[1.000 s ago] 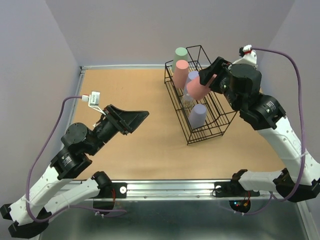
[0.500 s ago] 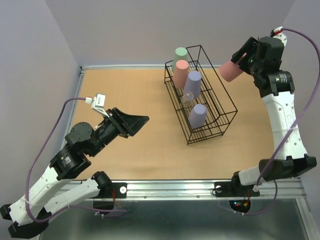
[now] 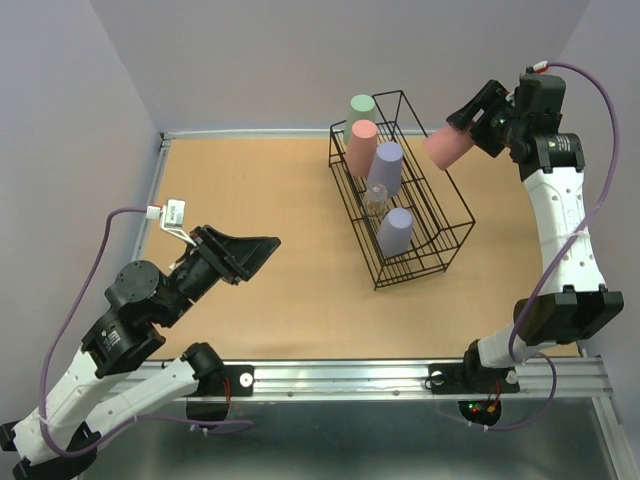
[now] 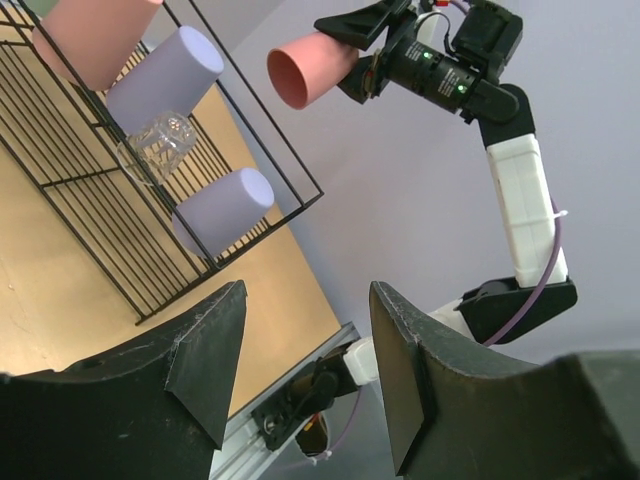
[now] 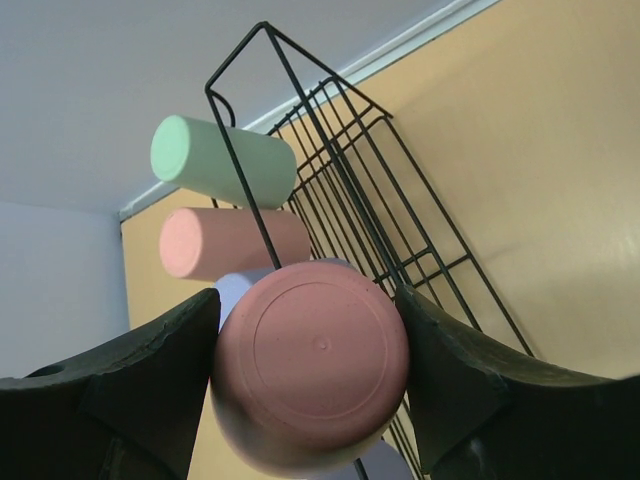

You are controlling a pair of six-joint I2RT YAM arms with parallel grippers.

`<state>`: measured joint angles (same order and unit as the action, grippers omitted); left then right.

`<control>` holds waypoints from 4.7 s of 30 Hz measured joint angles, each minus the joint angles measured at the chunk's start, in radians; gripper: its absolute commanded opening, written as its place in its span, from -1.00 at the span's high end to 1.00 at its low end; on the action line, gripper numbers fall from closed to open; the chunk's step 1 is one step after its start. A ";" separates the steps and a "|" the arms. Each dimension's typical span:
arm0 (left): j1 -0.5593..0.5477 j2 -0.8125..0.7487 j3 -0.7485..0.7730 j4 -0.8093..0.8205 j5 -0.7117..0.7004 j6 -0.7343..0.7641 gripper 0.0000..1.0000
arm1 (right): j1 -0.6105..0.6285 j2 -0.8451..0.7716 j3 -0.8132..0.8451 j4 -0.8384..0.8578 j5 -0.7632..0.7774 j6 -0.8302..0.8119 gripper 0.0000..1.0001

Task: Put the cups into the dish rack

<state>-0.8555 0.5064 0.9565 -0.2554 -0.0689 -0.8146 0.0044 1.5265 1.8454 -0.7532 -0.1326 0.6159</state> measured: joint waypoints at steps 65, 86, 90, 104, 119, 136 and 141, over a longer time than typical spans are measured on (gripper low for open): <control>0.000 0.011 -0.027 -0.011 -0.014 -0.013 -0.18 | 0.003 -0.193 -0.390 0.136 0.021 0.047 -1.00; 0.000 0.016 -0.027 -0.017 -0.010 -0.008 -0.17 | 0.003 -0.251 -0.394 0.131 0.111 0.016 -1.00; 0.000 0.023 -0.026 -0.027 -0.011 -0.002 -0.17 | 0.003 -0.282 -0.361 0.130 0.151 0.004 -1.00; 0.000 0.098 0.165 -0.167 -0.120 0.122 -0.32 | 0.003 -0.480 -0.253 0.131 0.037 -0.070 -1.00; 0.000 0.205 0.233 -0.208 -0.372 0.284 -0.96 | 0.003 -1.014 -0.560 0.136 -0.142 -0.010 -1.00; 0.000 -0.121 -0.357 0.148 -0.903 0.500 -0.97 | 0.003 -1.205 -0.591 -0.101 -0.181 -0.025 -1.00; 0.013 -0.156 -0.441 0.256 -0.939 0.596 -0.97 | 0.003 -1.236 -0.599 -0.160 -0.239 -0.026 -1.00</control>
<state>-0.8421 0.3504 0.5159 0.0006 -1.0077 -0.2188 0.0074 0.2901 1.2461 -0.9131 -0.3717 0.5900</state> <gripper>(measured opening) 0.986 0.998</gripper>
